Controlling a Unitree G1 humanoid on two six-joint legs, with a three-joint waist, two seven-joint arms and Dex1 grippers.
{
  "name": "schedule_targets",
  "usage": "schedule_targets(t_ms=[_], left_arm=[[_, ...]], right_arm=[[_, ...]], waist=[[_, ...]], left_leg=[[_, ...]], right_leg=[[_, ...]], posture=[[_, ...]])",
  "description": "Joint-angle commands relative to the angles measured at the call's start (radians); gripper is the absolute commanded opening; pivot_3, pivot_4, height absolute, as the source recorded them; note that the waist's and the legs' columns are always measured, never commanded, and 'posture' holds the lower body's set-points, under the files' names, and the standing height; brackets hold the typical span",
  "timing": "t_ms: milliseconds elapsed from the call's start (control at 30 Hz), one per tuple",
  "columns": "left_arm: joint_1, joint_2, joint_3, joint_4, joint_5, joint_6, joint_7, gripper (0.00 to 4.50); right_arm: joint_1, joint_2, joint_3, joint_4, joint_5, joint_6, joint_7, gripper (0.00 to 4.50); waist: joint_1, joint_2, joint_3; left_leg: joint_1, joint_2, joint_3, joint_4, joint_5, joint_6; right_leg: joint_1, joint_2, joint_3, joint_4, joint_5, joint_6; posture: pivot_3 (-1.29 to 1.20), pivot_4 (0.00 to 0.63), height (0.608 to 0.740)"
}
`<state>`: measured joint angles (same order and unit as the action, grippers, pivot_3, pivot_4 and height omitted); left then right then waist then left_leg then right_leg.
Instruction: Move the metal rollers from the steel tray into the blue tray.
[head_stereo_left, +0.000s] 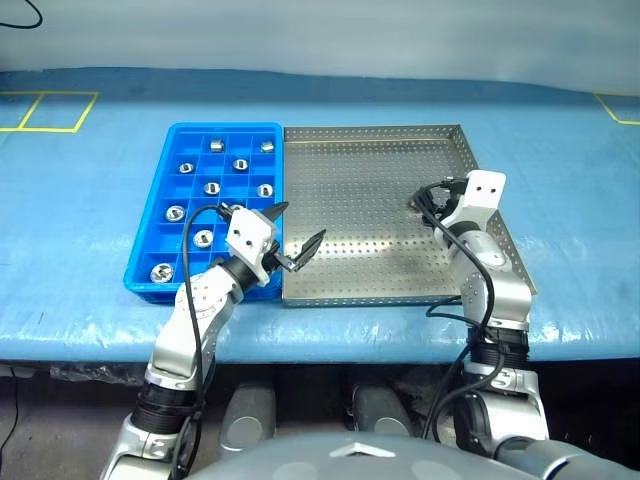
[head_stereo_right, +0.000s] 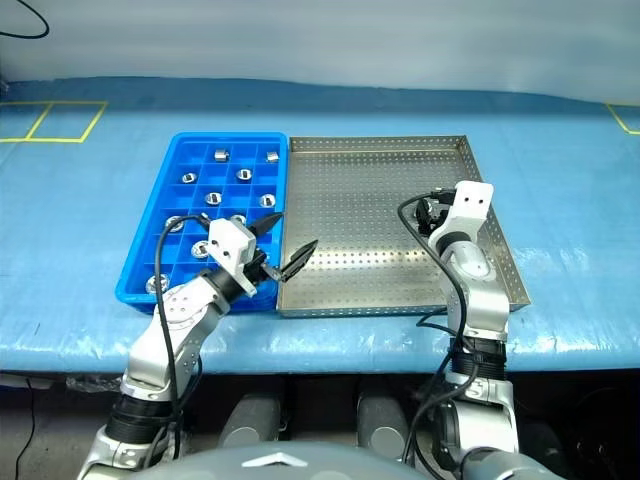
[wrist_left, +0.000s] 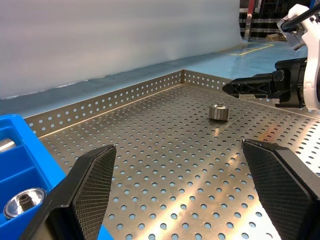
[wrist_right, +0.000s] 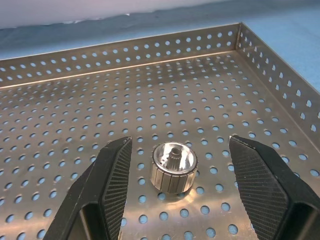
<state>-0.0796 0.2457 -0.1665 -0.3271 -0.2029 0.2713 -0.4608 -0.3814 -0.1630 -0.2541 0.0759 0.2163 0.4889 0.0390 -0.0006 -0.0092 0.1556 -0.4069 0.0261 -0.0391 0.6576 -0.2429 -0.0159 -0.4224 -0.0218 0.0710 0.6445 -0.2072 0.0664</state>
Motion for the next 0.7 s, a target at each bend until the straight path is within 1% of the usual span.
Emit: schedule_targets(t_ms=[33,167,367,533,667,700], left_arm=[[0.006,-0.001,0.010,-0.065,0.001,-0.022,0.010,4.41],[0.013,-0.001,0.011,-0.072,0.003,-0.022,0.018,4.41],[0.024,0.002,0.015,-0.088,0.003,-0.021,0.030,4.41],[0.037,0.003,0.020,-0.100,0.005,-0.021,0.038,4.41],[0.047,0.003,0.024,-0.107,0.006,-0.021,0.048,4.41],[0.049,0.003,0.024,-0.109,0.005,-0.021,0.050,4.41]], right_arm=[[-0.047,-0.010,-0.012,0.026,0.005,-0.026,-0.004,3.24],[-0.075,-0.012,-0.003,0.067,0.006,-0.031,0.008,3.24],[-0.125,-0.021,0.010,0.149,-0.031,-0.008,-0.035,3.24],[-0.177,-0.033,0.016,0.231,-0.091,0.024,-0.130,3.24],[-0.196,-0.021,-0.009,0.249,-0.064,0.037,-0.141,3.24],[-0.202,-0.017,-0.018,0.252,-0.049,0.043,-0.136,3.08]], waist=[[0.002,0.000,0.000],[0.010,0.000,0.000],[0.028,0.000,0.000],[0.037,0.000,0.000],[0.042,0.000,0.000],[0.042,0.000,0.000]], left_leg=[[0.000,0.000,0.000,0.000,0.000,0.000],[0.000,0.000,0.000,-0.001,0.000,0.000],[0.000,0.000,0.000,-0.001,0.000,0.000],[0.000,0.000,0.000,0.000,0.000,0.000],[0.000,0.000,0.000,-0.001,0.000,0.000],[0.000,0.000,0.000,-0.001,0.000,0.000]], right_leg=[[0.000,0.000,0.000,0.000,0.000,0.000],[0.000,0.000,0.000,0.000,0.000,0.000],[0.000,0.000,0.000,0.000,0.000,0.000],[-0.001,0.000,0.000,0.000,0.000,0.000],[-0.001,0.000,0.000,0.000,0.000,0.000],[-0.001,0.000,0.000,0.000,0.000,0.000]], posture=[[0.19,0.150,0.740],[0.21,0.150,0.740],[0.22,0.150,0.740],[0.24,0.150,0.740],[0.25,0.150,0.740],[0.26,0.150,0.740]])
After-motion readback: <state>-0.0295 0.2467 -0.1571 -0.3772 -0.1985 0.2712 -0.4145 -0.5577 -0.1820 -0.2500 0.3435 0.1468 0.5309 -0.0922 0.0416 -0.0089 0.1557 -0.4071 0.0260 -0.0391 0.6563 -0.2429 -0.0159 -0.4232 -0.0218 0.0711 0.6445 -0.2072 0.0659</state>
